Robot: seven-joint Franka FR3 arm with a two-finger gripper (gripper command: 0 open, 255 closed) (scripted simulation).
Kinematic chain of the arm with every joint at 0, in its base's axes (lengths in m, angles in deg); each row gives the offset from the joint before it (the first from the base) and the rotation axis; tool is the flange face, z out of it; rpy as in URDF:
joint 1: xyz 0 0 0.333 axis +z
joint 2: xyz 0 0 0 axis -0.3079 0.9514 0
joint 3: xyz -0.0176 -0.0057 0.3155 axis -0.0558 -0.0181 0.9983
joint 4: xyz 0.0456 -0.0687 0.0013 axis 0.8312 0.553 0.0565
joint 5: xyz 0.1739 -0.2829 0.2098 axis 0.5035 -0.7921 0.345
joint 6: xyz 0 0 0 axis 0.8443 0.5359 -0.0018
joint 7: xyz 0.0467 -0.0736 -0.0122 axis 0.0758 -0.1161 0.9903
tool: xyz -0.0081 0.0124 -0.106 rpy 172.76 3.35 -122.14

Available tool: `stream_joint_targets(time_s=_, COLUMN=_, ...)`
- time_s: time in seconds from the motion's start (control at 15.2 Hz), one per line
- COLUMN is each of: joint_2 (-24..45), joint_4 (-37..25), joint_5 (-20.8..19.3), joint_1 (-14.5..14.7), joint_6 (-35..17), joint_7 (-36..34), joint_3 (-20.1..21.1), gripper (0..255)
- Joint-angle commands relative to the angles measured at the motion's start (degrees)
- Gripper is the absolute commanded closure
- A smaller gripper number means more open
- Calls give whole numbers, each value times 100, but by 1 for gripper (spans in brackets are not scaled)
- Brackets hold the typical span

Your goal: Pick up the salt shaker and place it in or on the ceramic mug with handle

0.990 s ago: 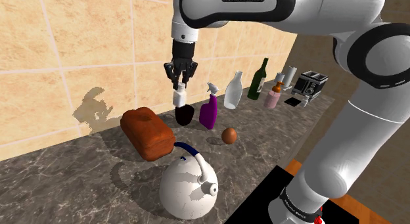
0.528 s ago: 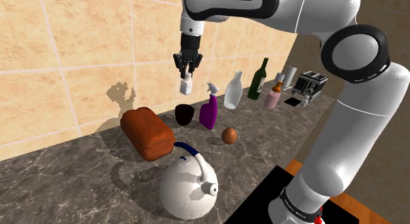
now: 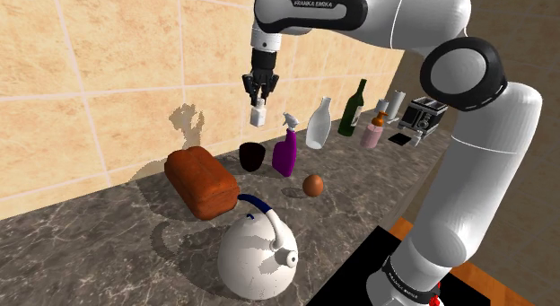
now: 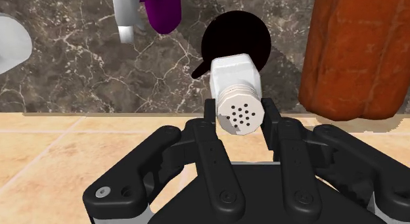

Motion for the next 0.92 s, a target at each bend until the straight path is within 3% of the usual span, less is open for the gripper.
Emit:
stream_joint_targets(time_s=0.0, joint_2=-27, joint_4=192, joint_5=6, joint_1=-8, joint_6=-168, joint_7=5, joint_3=-3, gripper=255)
stream_joint_targets(time_s=0.86, joint_2=-13, joint_4=1178, joint_5=-3, joint_1=-28, joint_6=-1166, joint_7=1, joint_3=-16, gripper=255)
